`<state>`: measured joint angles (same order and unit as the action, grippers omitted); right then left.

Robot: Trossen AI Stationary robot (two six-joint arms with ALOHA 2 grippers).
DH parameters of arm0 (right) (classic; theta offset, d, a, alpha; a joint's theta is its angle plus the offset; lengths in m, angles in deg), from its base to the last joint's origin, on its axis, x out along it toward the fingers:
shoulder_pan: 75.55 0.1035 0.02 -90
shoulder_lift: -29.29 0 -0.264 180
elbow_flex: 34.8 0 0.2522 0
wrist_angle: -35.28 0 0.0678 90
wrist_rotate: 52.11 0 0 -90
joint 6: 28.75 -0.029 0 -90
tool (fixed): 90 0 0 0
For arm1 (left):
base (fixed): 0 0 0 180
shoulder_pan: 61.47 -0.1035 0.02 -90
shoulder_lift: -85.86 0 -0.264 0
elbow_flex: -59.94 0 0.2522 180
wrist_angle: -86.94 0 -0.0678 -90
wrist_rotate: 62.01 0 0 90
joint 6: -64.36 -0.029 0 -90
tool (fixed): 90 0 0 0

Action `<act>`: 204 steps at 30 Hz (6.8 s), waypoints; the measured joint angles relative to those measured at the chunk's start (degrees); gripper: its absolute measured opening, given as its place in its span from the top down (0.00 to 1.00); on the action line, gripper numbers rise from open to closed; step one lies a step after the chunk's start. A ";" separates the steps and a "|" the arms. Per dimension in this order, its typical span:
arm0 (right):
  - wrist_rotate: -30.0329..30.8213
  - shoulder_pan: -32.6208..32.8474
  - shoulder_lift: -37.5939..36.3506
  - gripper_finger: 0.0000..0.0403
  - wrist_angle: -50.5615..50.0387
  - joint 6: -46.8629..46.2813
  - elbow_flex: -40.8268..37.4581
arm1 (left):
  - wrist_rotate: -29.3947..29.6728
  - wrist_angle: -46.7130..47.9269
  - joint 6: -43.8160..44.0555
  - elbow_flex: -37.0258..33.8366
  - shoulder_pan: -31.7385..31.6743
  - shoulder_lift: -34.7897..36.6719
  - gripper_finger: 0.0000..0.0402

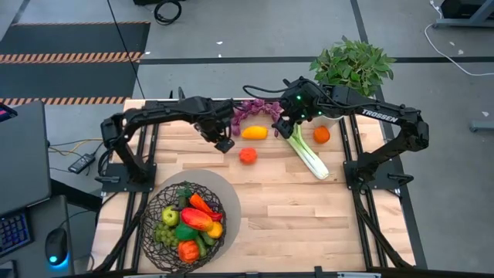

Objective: Build produce basket
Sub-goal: Put the orange pumpkin into the black basket, then put the red mango into the black basket

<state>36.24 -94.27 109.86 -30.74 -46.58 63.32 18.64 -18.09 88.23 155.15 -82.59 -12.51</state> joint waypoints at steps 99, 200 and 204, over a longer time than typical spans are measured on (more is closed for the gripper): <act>5.27 0.15 -6.56 0.27 -16.17 -7.59 -0.02 | 4.62 -25.92 -1.49 -0.15 9.24 -9.35 0.54; 11.43 -1.22 -6.60 0.27 11.33 -31.06 -35.90 | -5.20 -10.97 9.97 -0.07 3.75 23.39 0.15; 11.45 -1.18 -6.48 0.27 24.53 -24.29 -35.02 | -9.15 -15.52 5.22 -0.09 2.25 23.39 0.15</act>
<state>47.69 -95.45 103.39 -6.21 -70.87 28.30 9.49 -33.61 93.45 155.07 -80.34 10.88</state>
